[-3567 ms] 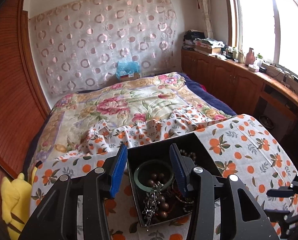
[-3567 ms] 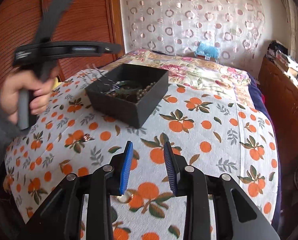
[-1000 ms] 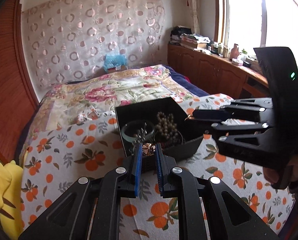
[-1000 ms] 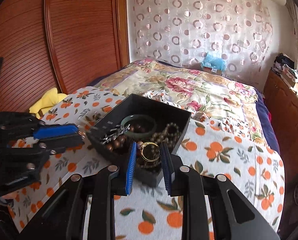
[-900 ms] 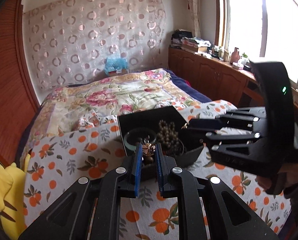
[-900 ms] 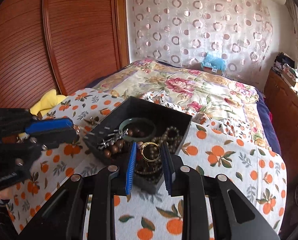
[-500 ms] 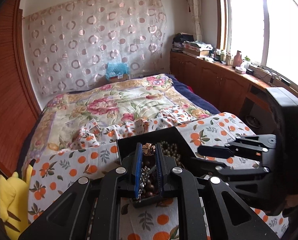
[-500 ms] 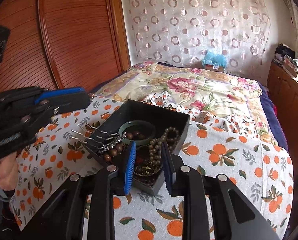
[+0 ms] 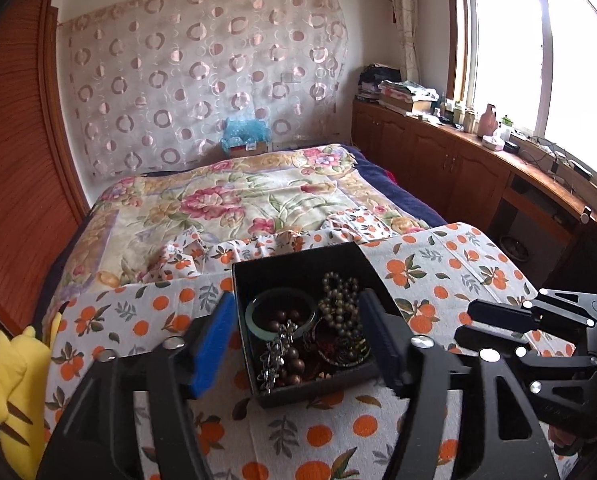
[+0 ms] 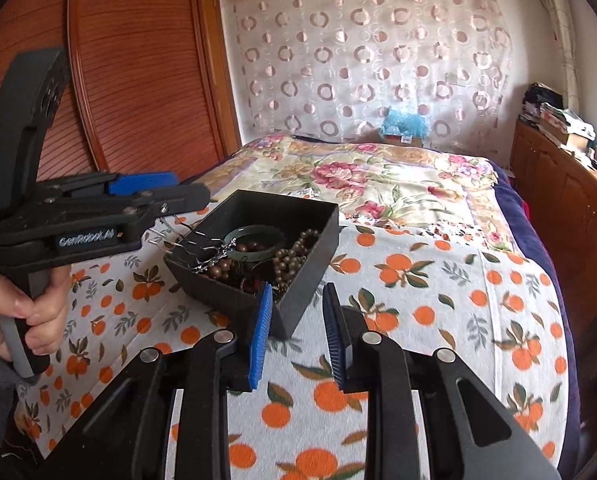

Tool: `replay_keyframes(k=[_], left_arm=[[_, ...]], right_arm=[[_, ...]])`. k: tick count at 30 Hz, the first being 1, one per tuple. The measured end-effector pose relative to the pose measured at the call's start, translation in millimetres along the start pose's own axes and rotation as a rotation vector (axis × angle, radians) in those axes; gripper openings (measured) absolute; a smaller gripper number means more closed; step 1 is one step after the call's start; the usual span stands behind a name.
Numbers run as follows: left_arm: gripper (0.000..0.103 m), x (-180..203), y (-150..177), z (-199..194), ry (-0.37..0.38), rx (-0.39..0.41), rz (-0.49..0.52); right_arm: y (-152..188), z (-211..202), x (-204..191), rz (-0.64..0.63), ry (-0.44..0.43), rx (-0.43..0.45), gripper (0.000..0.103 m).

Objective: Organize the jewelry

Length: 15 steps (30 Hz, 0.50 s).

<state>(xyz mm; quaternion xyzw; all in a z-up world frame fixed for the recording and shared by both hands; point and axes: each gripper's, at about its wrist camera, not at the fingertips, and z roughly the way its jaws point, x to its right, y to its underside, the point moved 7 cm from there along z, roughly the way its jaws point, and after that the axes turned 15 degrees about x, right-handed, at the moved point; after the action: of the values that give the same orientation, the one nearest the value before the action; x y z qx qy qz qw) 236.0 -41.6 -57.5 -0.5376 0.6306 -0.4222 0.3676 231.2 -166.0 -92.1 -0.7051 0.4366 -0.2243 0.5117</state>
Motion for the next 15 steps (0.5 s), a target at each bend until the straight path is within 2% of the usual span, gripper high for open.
replay_keyframes(k=[2,4,6,7,9,13,15], left_arm=[[0.075,0.5,4.0,-8.1,-0.003,0.001,0.002],[0.087,2.2,6.8,-17.0,-0.016,0.01,0.013],[0.092,3.8,8.3,-29.7,-0.026,0.029,0.017],[0.094,3.9,8.6,-34.5,-0.028,0.036,0.016],[0.095,4.1,9.5,-45.6,-0.027,0.048,0.007],[0.095,3.7,12.5,-59.0,-0.053,0.046,0.008],[0.095,2.7,11.8,-64.3,-0.063,0.05,0.004]], right_arm=[[0.5,-9.6,-0.6,0.011,0.01,0.017,0.031],[0.1,-18.2,-1.0,0.018,0.029,0.035,0.041],[-1.6,-27.5,-1.3,0.022,0.056,0.058,0.055],[-2.7,-32.8,-1.8,0.023,0.072,0.071,0.059],[-4.8,-40.9,-4.8,0.027,0.091,0.094,0.068],[-9.4,-56.6,-10.4,0.03,0.103,0.127,0.078],[-11.3,-62.4,-14.2,0.02,0.114,0.141,0.088]])
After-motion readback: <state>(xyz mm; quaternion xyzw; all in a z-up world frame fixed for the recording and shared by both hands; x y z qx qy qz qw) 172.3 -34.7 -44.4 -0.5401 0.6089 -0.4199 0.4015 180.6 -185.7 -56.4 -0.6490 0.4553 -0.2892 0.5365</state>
